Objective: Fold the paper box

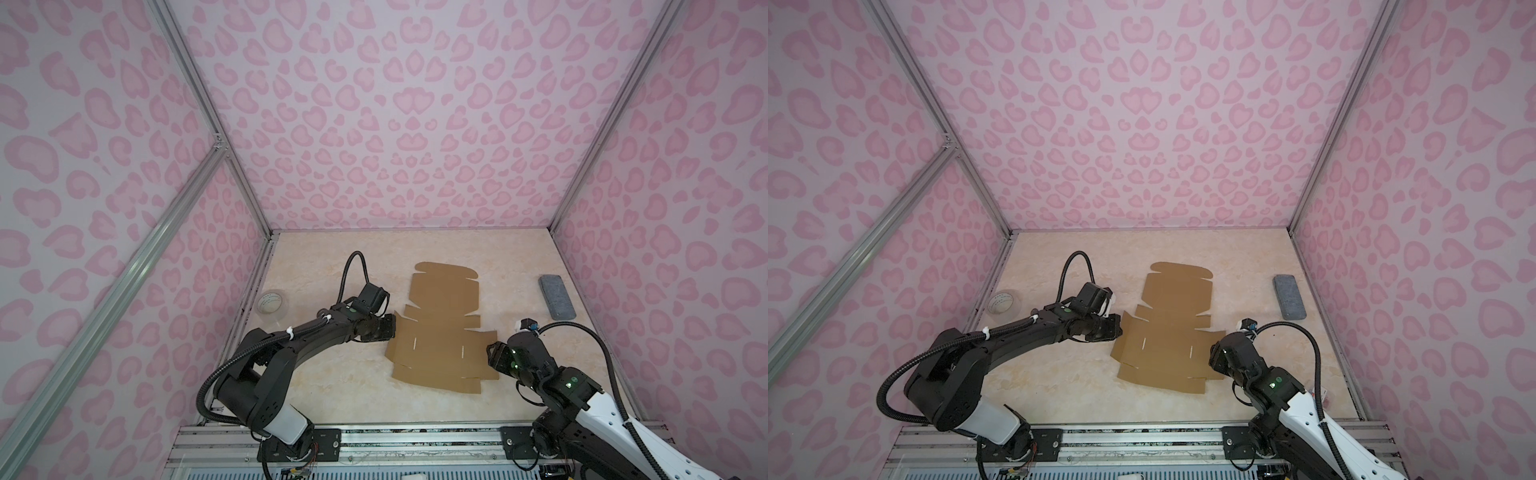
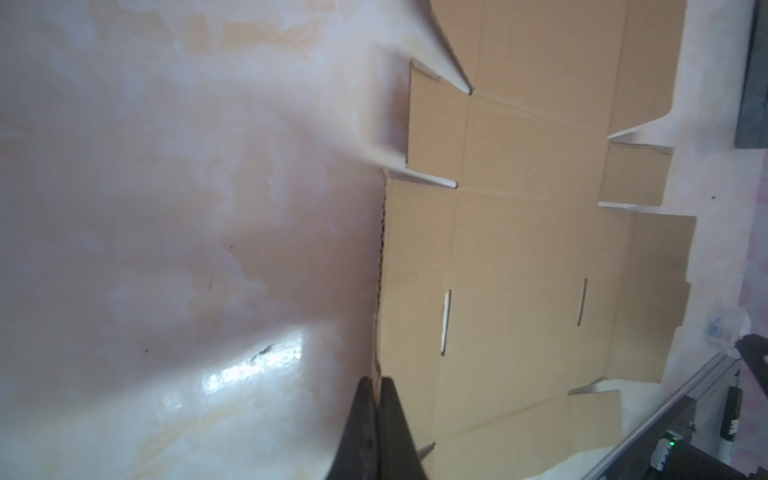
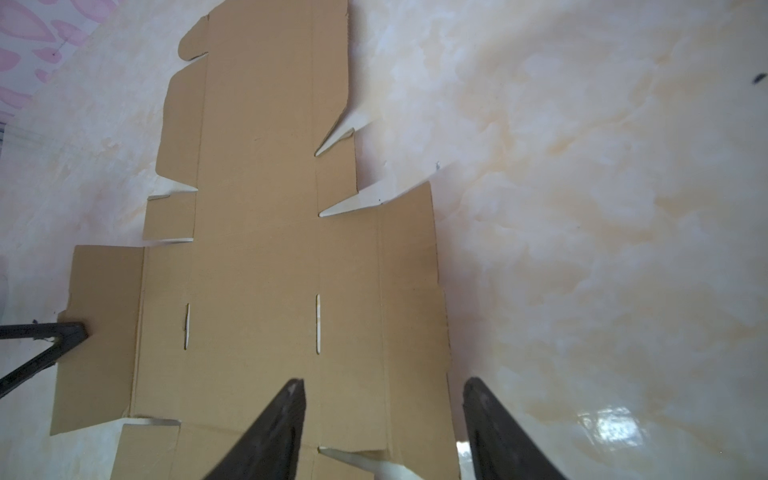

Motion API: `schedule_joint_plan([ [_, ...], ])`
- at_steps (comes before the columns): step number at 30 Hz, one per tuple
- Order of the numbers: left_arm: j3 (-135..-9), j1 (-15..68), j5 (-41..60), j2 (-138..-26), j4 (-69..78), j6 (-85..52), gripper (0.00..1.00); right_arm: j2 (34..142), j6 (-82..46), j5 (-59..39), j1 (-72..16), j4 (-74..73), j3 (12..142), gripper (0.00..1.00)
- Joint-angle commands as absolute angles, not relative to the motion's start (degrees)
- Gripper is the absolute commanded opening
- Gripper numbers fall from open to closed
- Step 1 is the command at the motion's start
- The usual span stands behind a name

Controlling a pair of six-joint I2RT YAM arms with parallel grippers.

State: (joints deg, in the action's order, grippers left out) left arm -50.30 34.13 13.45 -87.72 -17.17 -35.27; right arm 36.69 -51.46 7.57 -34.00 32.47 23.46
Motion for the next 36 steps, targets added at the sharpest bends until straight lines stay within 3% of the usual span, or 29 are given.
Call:
schedule_joint_plan([
  [1, -49.30, 34.11, 9.28, -83.26, -17.65, -41.93, 0.03, 37.22, -52.30, 5.64, -33.96, 31.78, 24.29, 0.63],
  [10, -39.35, 34.74, 0.81, -63.68, -11.75, -64.29, 0.01, 39.97, -61.94, -9.20, -32.55, 21.95, 23.28, 0.64],
  [18, -36.27, 39.52, -4.48, -54.57, -8.66, -72.81, 0.01, 44.89, -75.74, -19.59, -31.82, -7.37, 12.61, 0.64],
  [22, -34.88, 41.68, -7.92, -51.63, -8.38, -74.58, 0.01, 41.71, -76.42, -14.60, -32.93, -4.63, 13.59, 0.61],
  [29, -32.33, 44.81, -11.94, -50.14, -7.00, -78.23, 0.01, 37.57, -89.36, -9.50, -36.88, -13.35, 5.98, 0.60],
  [36, -32.39, 47.10, -13.12, -51.56, -5.00, -79.10, 0.01, 37.67, -94.29, -1.57, -42.60, -19.24, 3.23, 0.59],
])
